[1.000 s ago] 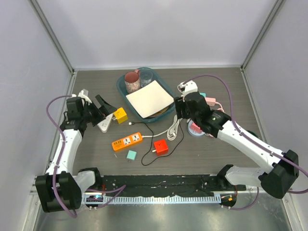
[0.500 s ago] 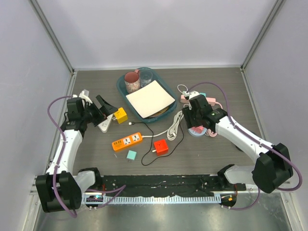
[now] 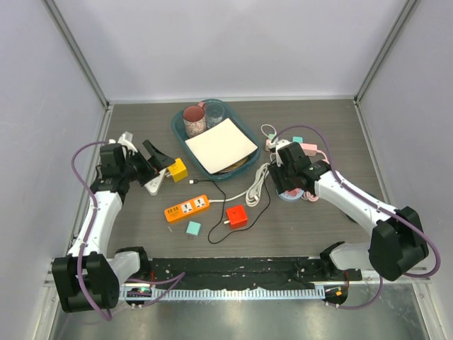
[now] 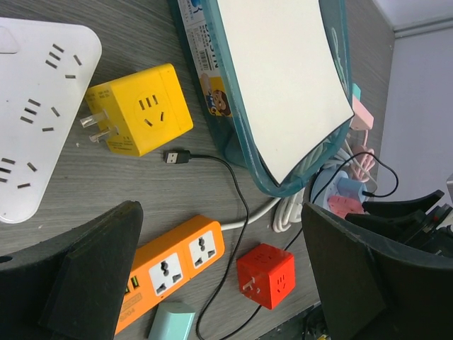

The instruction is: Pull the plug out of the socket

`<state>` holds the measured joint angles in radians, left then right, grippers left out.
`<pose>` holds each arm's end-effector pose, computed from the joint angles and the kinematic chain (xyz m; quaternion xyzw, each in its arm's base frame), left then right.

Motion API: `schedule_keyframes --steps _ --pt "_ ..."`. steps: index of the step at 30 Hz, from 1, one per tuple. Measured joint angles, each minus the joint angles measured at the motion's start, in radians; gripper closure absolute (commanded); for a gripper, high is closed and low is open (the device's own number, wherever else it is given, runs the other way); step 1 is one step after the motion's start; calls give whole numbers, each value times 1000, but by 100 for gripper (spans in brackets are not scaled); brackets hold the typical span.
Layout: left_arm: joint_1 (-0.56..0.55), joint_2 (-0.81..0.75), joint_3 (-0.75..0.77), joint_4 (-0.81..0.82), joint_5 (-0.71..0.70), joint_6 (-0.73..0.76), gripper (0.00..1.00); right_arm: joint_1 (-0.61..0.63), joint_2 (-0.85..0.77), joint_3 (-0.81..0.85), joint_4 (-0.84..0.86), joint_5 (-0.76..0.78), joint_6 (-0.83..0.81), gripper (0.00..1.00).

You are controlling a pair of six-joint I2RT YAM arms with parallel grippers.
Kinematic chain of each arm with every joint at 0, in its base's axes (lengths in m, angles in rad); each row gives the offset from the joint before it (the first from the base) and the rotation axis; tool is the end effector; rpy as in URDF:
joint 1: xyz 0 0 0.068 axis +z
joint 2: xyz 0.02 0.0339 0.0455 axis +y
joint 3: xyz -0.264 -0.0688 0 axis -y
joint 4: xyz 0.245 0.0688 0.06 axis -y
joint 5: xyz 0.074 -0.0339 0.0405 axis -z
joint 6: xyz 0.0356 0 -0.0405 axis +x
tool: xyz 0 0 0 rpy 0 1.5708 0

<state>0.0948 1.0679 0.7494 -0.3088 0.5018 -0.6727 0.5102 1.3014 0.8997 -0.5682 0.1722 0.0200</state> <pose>0.2300 0.0047 0.2633 -0.2184 0.8424 -0.3374 0.3589 0.2302 0.1218 0.2374 -0.2062 0.9294 -0.0020 0.3061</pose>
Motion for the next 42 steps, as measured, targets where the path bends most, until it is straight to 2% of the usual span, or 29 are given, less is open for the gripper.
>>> schedule_keyframes --steps 10,14,17,26,31,42 --pt "-10 0 -10 13 19 -8 1 -8 58 40 -70 -64 -172 42" --pt "-21 0 -10 14 24 -8 2 -10 84 58 -82 -87 -211 48" --pt "-25 0 -10 16 26 -8 2 -15 98 60 -85 -89 -232 54" --pt "-28 0 -10 23 34 -8 0 -17 99 60 -82 -87 -264 85" --pt "-38 -1 -11 27 42 -7 0 -17 99 60 -77 -97 -241 98" --pt "-230 -55 2 29 44 22 2 -17 75 71 -71 -114 -104 99"
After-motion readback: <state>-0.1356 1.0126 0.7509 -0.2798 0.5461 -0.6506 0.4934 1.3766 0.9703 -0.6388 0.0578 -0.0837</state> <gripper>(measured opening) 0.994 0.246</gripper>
